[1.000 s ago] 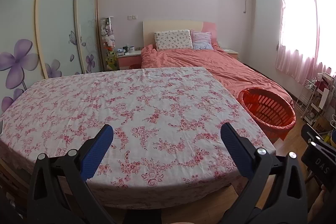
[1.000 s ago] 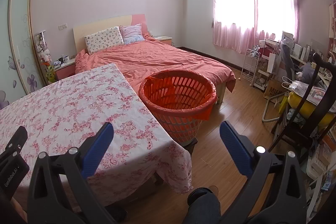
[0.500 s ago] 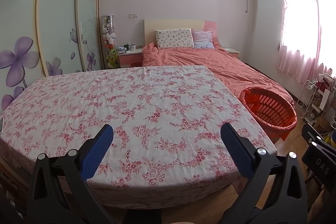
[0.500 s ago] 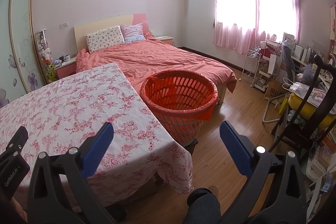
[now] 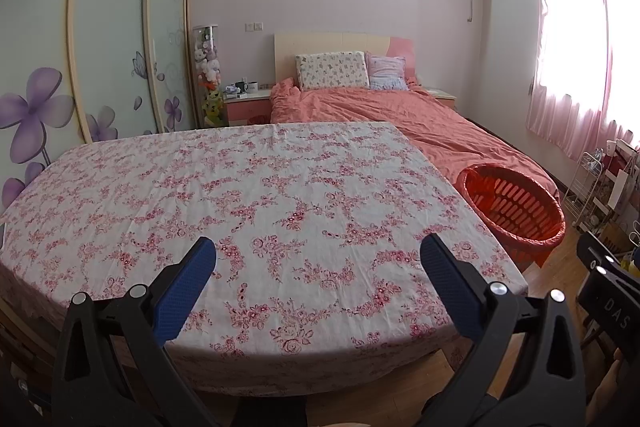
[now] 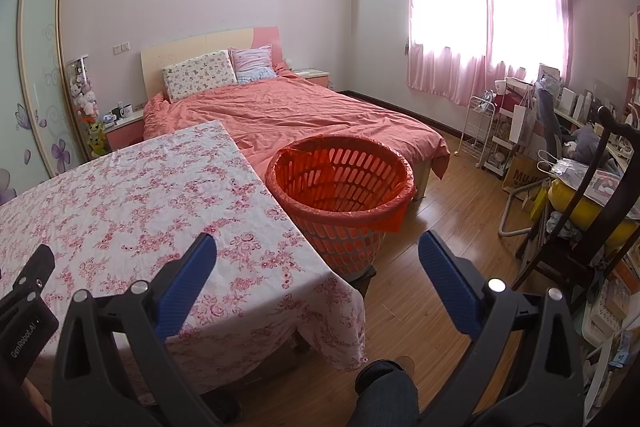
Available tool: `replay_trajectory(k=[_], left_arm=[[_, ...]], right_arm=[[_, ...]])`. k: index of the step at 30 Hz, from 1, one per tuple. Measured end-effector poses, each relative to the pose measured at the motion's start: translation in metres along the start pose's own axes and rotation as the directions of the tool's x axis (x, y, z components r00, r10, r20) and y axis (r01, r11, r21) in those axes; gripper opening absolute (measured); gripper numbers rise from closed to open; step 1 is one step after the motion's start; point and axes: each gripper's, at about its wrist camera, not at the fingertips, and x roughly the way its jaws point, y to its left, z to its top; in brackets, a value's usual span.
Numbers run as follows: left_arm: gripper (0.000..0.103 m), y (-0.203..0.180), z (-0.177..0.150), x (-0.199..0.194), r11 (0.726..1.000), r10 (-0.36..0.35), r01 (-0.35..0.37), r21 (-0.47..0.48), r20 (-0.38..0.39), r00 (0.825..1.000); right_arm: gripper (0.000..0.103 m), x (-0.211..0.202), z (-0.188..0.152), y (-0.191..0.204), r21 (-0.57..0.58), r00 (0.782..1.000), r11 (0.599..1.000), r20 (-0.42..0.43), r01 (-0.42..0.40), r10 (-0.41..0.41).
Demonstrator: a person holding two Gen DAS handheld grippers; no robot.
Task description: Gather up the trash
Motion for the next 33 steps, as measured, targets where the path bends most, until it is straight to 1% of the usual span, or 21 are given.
replay_trajectory(k=[33], left_arm=[[0.101, 0.0011, 0.0005, 0.0052, 1.000, 0.000, -0.001, -0.005, -0.019, 1.000]], right_arm=[[0.099, 0.0014, 0.0018, -0.0003, -0.003, 1.000, 1.000, -0.001, 0.002, -0.002]])
